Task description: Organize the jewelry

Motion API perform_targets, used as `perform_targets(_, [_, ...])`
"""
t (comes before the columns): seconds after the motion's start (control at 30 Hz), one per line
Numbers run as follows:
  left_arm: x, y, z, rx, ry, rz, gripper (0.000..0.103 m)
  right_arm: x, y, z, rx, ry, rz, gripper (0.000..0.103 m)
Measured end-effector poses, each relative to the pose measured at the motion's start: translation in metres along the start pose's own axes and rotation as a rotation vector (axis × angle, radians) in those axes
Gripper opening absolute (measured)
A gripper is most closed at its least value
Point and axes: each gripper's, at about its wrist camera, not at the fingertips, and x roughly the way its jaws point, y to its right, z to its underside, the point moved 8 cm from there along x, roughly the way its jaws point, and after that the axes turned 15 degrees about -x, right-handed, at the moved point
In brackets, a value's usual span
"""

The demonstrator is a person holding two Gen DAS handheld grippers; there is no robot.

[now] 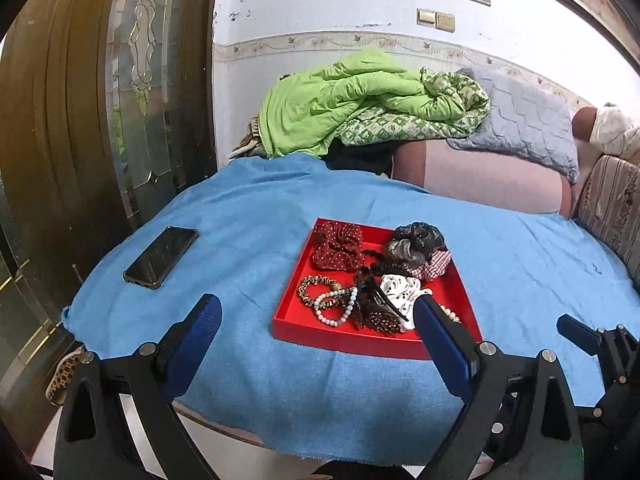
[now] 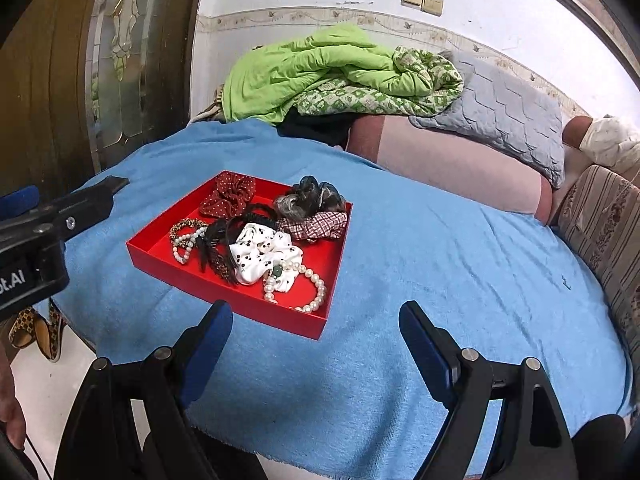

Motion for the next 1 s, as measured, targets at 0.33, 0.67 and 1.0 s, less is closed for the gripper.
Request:
perform_targets(0.33, [-0.0005, -0.0034, -0.0028, 0.003, 0.018, 0.025, 0.096, -0.0016, 0.0006, -0.0029, 0.011, 0.044, 0.041, 0.089])
perform_targets(0.67, [-0.003, -0.0006, -0.0059, 0.019, 0.046, 0.039, 0.096, 0.0015, 0.0016, -0.0017, 0.019, 0.046, 0.042, 0.089])
perform_targets(1.0, [0.0026, -0.0053, -0.0017, 0.009, 0.031, 0.024, 0.096, 0.0057, -0.0033, 0.0002, 0.014, 0.032, 0.03, 0.089])
